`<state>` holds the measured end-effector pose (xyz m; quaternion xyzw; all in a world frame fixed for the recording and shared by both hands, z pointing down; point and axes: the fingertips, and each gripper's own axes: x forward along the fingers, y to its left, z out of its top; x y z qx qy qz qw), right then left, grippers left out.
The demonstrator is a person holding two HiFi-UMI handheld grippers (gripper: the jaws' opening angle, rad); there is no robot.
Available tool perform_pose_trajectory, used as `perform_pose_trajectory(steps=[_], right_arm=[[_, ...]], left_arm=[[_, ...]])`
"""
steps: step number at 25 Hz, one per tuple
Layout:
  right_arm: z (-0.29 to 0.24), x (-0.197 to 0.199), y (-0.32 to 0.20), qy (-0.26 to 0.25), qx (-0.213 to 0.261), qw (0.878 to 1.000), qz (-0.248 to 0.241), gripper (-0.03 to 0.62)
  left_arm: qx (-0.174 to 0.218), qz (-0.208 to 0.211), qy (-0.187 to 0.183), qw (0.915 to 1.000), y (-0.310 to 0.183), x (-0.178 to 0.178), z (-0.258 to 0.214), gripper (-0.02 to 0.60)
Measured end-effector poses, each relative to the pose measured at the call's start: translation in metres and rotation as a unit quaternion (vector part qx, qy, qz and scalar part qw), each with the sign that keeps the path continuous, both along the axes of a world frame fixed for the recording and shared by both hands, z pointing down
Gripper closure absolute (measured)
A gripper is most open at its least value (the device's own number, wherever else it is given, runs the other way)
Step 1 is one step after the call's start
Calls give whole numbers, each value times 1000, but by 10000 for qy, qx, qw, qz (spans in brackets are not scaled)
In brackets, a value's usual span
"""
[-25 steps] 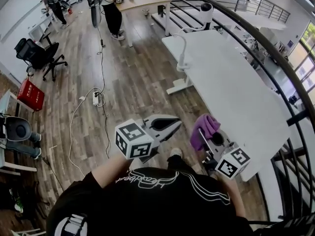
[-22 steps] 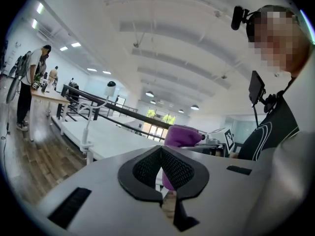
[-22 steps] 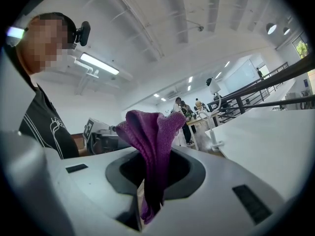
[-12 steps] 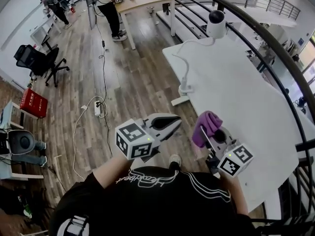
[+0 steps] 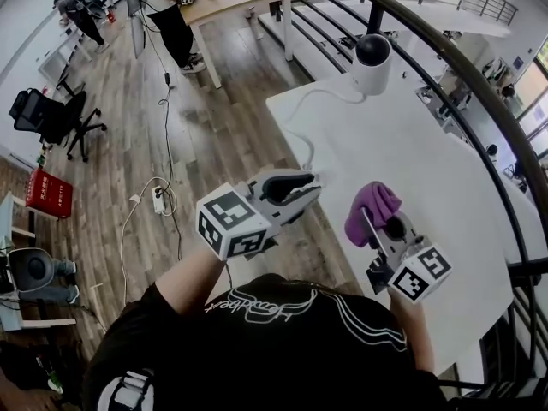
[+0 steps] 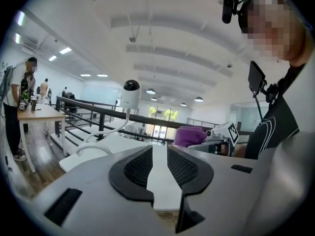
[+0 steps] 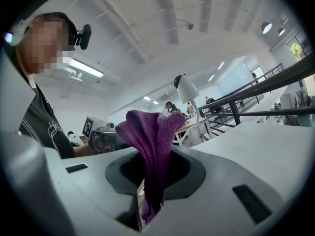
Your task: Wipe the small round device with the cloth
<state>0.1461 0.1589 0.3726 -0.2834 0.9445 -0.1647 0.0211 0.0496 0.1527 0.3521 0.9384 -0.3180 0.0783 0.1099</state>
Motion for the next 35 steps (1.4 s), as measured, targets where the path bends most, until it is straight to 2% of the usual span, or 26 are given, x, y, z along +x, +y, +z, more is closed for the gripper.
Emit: perform_pose_trajectory(steps=[6,12,16,20,23,27,29,35], right_arm=[[1,2,-13,-39,100,9993,358,533],[-20,4,-86,34,101,9977,672,533],[-22,12,-120,80,55,9955,939,533],[-21,13,-141,53,31,9940,1088,533],[-22,12,-151,68,10,9932,1164,533],[-16,12,-157,86,-67,9921,1249,533],[-13,13,-160,103,-128,9913,1304,533],[-11,16,-166,80,-224,9892,1445,533]], left_arm=[[294,542,-315,9976,-20,-13,-15,446],[667,1053,-872,9884,-120,-27,-48,445],[733,1692,-1190,9756,-171,-20,-46,431],[760,2269,-1438,9602,-201,-3,-27,407],[763,2606,-1763,9462,-221,5,-7,401],[882,3080,-2136,9229,-235,14,21,402],[1009,3233,-2252,9136,-236,21,27,402],[1291,3462,-2352,8990,-242,41,30,403]])
